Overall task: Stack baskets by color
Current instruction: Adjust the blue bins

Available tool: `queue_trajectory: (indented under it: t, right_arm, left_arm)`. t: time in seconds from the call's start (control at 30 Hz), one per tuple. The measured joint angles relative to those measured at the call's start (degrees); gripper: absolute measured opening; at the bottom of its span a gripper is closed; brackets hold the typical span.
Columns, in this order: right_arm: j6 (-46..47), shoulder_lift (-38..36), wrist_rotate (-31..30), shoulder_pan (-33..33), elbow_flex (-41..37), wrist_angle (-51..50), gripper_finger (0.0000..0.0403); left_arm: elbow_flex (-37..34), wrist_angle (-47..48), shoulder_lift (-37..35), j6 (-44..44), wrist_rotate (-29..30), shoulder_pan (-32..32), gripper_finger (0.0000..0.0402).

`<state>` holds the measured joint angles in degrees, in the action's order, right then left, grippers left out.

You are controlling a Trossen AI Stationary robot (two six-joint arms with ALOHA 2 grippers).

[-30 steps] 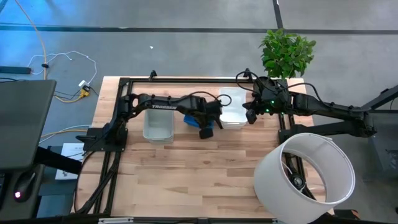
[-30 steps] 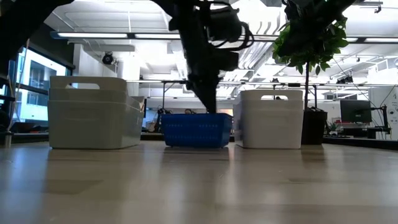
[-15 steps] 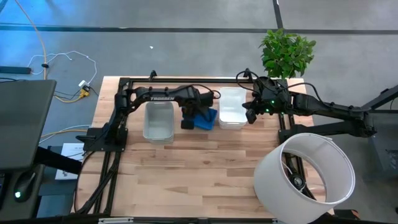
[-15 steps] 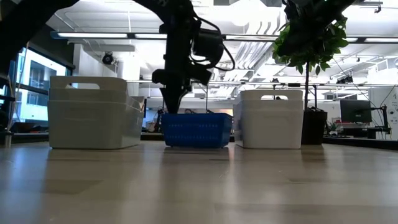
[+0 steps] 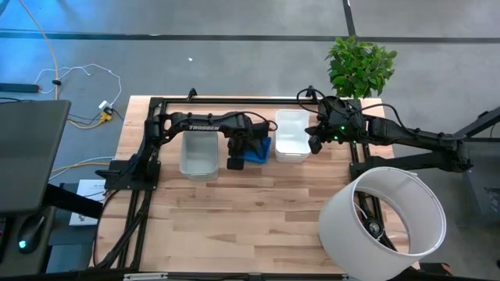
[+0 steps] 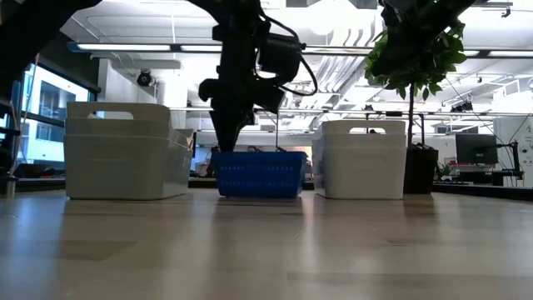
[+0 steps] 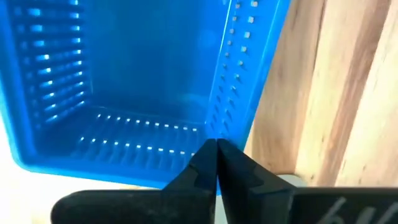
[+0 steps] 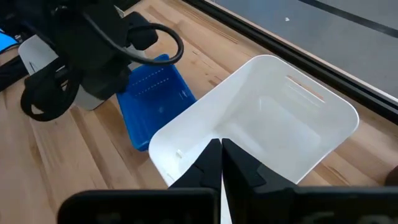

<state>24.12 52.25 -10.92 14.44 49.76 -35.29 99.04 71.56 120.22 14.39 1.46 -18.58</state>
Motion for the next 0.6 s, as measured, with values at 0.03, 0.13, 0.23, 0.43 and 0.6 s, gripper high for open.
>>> queue_trajectory:
  t: [0.03,0.13,0.23,0.43,0.6]
  right_arm:
    - [-0.02,0.00,0.00,0.00,0.00,0.01,0.0000]
    - [-0.13,0.00,0.00,0.02,0.00,0.02,0.0000]
    - [-0.15,0.00,0.00,0.02,0.00,0.02,0.0000]
    - [-0.15,0.00,-0.02,0.00,0.00,0.02,0.0000]
    - [-0.35,0.00,-0.02,0.02,0.00,0.02,0.0000]
  left_arm:
    - [0.00,0.11,0.01,-0.47,-0.19,0.27,0.0000]
    - [0.00,0.81,0.01,-0.82,-2.78,1.02,0.0000]
    - [0.00,1.29,0.02,-1.85,-4.77,2.02,0.0000]
    - [0.00,1.71,-0.25,-1.81,-4.28,3.36,0.0000]
    - [0.00,0.85,-4.57,-3.66,-2.54,2.34,0.0000]
